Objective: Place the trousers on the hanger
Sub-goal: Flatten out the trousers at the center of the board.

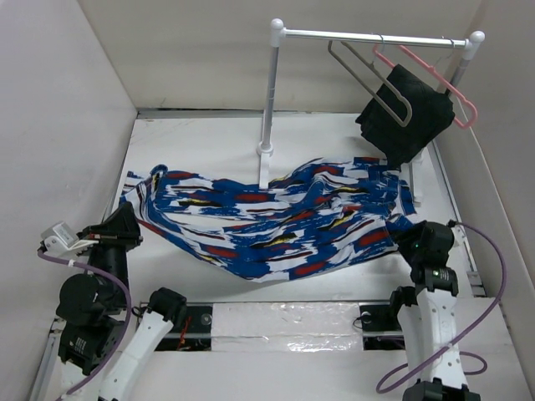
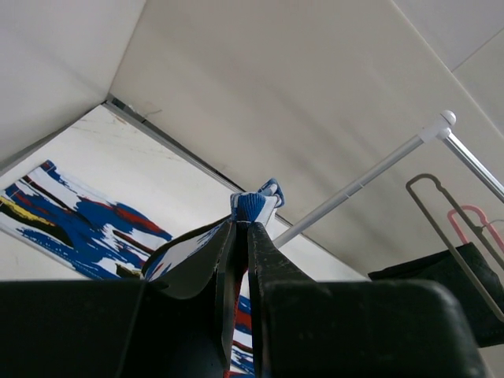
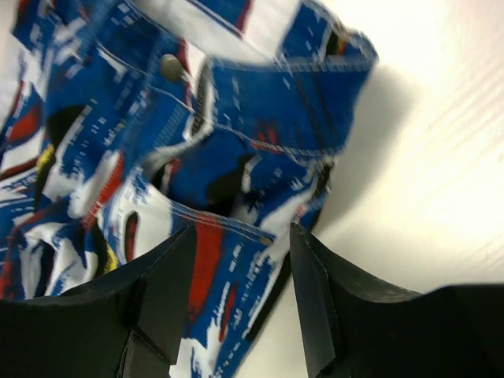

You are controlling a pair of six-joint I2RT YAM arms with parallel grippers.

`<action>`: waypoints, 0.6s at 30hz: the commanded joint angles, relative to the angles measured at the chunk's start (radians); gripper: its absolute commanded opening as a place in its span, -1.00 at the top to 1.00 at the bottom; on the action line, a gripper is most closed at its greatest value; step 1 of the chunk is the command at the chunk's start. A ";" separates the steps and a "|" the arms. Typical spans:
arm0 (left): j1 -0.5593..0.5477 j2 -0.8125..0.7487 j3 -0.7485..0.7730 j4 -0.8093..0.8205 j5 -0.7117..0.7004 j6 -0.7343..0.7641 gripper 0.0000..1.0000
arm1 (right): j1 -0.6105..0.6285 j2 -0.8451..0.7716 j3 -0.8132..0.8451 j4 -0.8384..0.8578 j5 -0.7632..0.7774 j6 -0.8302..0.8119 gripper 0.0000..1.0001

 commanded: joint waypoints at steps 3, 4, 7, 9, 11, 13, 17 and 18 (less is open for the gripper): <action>-0.014 -0.023 0.002 0.059 -0.043 0.021 1.00 | -0.005 -0.137 -0.077 -0.032 0.038 0.129 -0.15; -0.014 -0.026 0.002 0.059 -0.048 0.021 1.00 | -0.005 -0.150 -0.083 -0.030 0.064 0.143 -0.15; -0.024 -0.032 0.000 0.053 -0.062 0.022 1.00 | -0.005 -0.122 -0.100 -0.001 0.089 0.167 -0.12; -0.033 -0.032 0.000 0.053 -0.065 0.022 1.00 | -0.005 -0.076 -0.111 0.044 0.112 0.186 -0.06; -0.033 -0.032 0.002 0.055 -0.065 0.022 1.00 | -0.005 0.000 -0.117 0.115 0.107 0.162 0.03; -0.033 -0.031 0.000 0.053 -0.065 0.022 1.00 | -0.005 0.088 -0.108 0.180 0.110 0.154 0.09; -0.033 -0.023 0.000 0.050 -0.067 0.024 1.00 | -0.005 0.200 -0.092 0.285 0.112 0.108 0.18; -0.033 -0.020 0.000 0.050 -0.067 0.024 1.00 | -0.005 0.218 -0.092 0.322 0.113 0.103 0.22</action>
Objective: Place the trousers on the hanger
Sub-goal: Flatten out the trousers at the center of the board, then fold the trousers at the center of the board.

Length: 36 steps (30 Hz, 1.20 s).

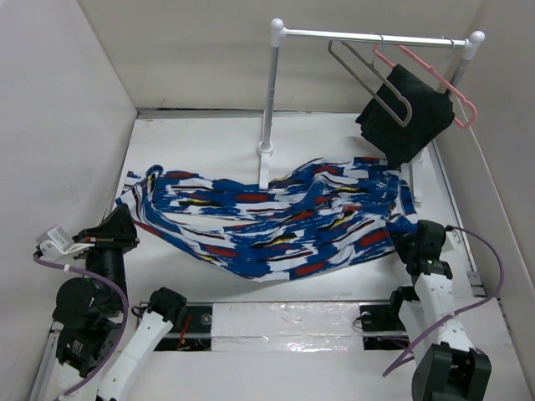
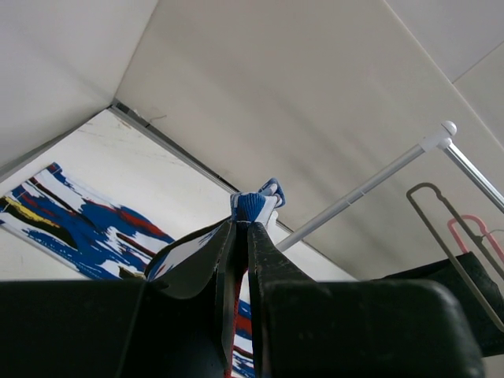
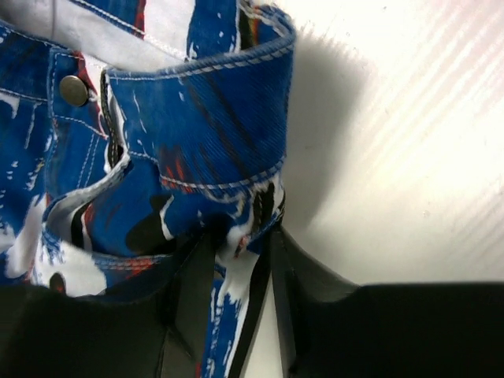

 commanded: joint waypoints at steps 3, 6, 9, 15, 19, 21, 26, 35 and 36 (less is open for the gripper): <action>-0.005 0.009 0.002 0.049 -0.028 0.021 1.00 | -0.005 0.091 0.047 0.161 0.033 -0.072 0.90; -0.005 0.014 0.017 0.040 -0.121 0.024 1.00 | -0.005 0.032 0.117 0.029 0.067 -0.151 1.00; -0.005 0.011 0.083 0.005 -0.241 0.004 1.00 | -0.005 -0.114 0.222 -0.097 0.191 -0.241 1.00; -0.005 0.037 0.109 -0.017 -0.257 -0.008 1.00 | -0.005 -0.194 0.492 -0.313 0.268 -0.315 1.00; -0.005 0.049 0.128 -0.038 -0.278 -0.013 1.00 | -0.005 -0.165 0.598 -0.406 0.260 -0.346 0.99; -0.005 0.043 0.132 -0.041 -0.301 -0.003 1.00 | -0.005 -0.148 0.659 -0.464 0.242 -0.366 0.99; -0.026 0.069 0.172 -0.084 -0.355 -0.011 1.00 | -0.005 -0.124 0.769 -0.499 0.191 -0.506 0.98; -0.045 0.248 0.147 -0.126 -0.456 -0.051 1.00 | -0.005 0.181 0.691 -0.208 0.136 -0.522 1.00; -0.045 0.300 0.147 -0.132 -0.461 -0.060 1.00 | -0.005 0.221 0.702 -0.165 0.132 -0.521 1.00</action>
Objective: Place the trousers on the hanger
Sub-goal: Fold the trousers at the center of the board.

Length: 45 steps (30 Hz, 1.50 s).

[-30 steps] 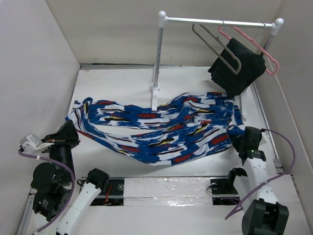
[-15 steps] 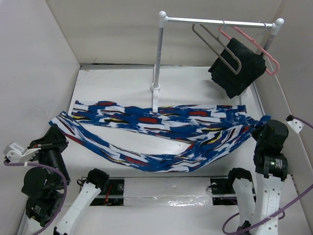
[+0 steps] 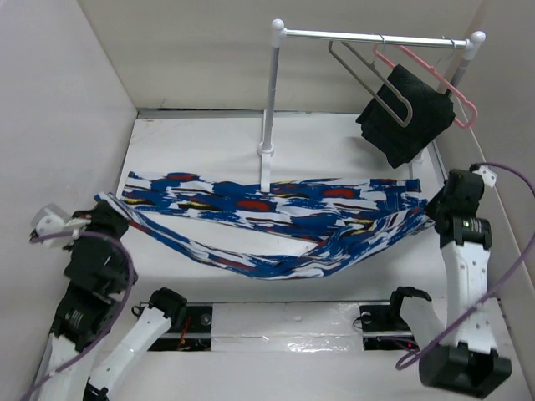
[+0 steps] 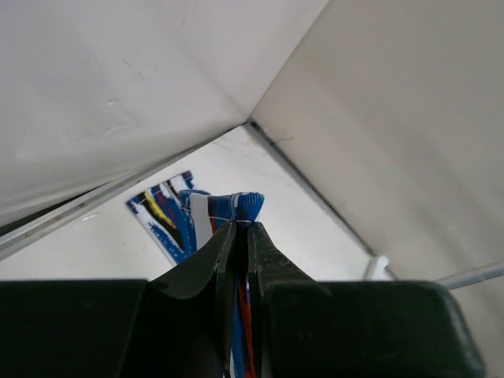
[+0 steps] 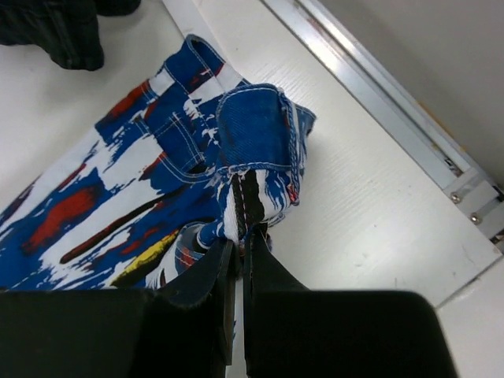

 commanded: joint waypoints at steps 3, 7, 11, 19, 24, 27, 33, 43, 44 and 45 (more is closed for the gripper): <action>0.016 0.251 -0.021 0.020 -0.052 -0.019 1.00 | -0.005 0.239 0.072 0.299 -0.007 -0.034 1.00; 0.217 0.487 0.004 0.063 0.124 0.012 1.00 | -0.005 0.428 0.148 0.369 -0.036 -0.030 1.00; 0.435 0.662 0.002 0.059 0.307 -0.043 1.00 | 0.005 0.592 0.233 0.348 -0.073 -0.023 1.00; 0.536 0.871 0.019 0.049 0.297 -0.091 1.00 | 0.025 0.715 0.239 0.495 -0.135 0.038 1.00; 0.571 1.039 0.117 -0.023 0.206 -0.141 1.00 | 0.025 0.799 0.322 0.480 -0.132 0.035 1.00; 0.619 1.109 0.171 -0.029 0.240 -0.128 1.00 | 0.016 0.821 0.336 0.506 -0.152 0.036 1.00; 0.668 1.231 0.301 -0.069 0.187 -0.118 1.00 | -0.005 0.833 0.297 0.619 -0.217 0.065 1.00; 0.704 1.469 0.497 -0.165 0.136 -0.120 1.00 | 0.016 0.997 0.369 0.626 -0.234 0.064 1.00; 0.704 1.485 0.519 -0.172 0.128 -0.123 1.00 | 0.016 1.009 0.373 0.633 -0.236 0.062 1.00; 0.704 1.511 0.527 -0.178 0.119 -0.126 1.00 | 0.016 1.017 0.380 0.653 -0.237 0.065 1.00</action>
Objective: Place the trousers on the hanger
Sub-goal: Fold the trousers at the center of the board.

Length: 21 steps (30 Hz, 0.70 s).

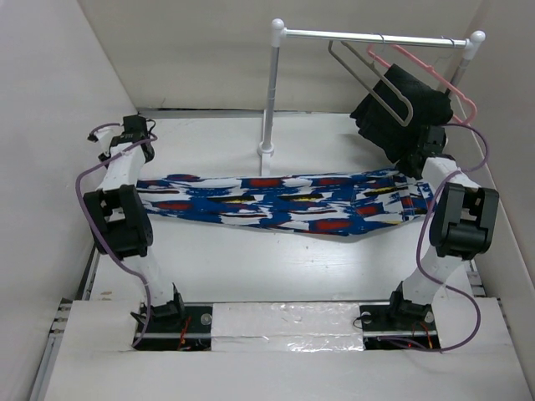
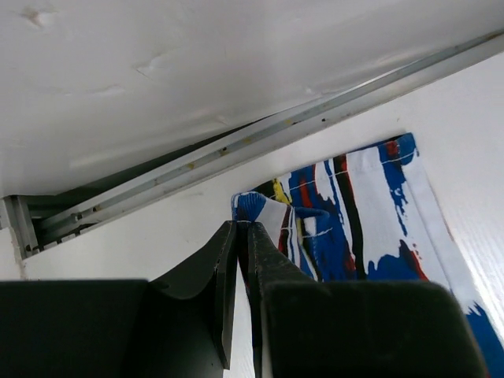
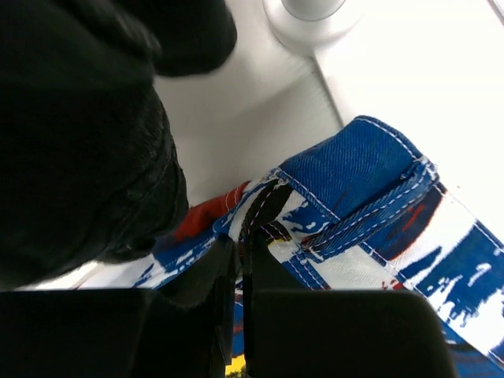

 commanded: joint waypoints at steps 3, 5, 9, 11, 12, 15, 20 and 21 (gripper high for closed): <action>0.014 0.080 0.108 -0.063 -0.103 -0.012 1.00 | 0.004 0.042 0.088 0.125 0.002 0.003 1.00; 0.014 0.106 0.160 -0.068 -0.106 -0.009 1.00 | 0.004 0.066 0.126 0.110 0.005 0.003 1.00; 0.014 0.178 0.218 -0.063 -0.073 0.003 1.00 | 0.004 0.099 0.131 0.132 -0.023 0.000 0.93; 0.014 0.192 0.227 -0.031 -0.068 0.020 1.00 | -0.006 0.103 0.099 0.156 -0.053 0.015 0.79; 0.014 0.206 0.229 -0.017 -0.059 0.029 0.99 | -0.020 0.099 0.082 0.197 -0.114 0.036 0.76; 0.014 0.245 0.267 -0.007 -0.062 0.049 0.91 | -0.042 0.075 -0.004 0.302 -0.252 0.095 0.10; 0.014 0.308 0.345 -0.017 -0.069 0.051 0.86 | -0.042 -0.040 -0.180 0.455 -0.328 0.173 -1.00; 0.014 0.325 0.350 -0.017 -0.056 0.048 0.83 | -0.042 -0.096 -0.233 0.476 -0.327 0.184 -1.00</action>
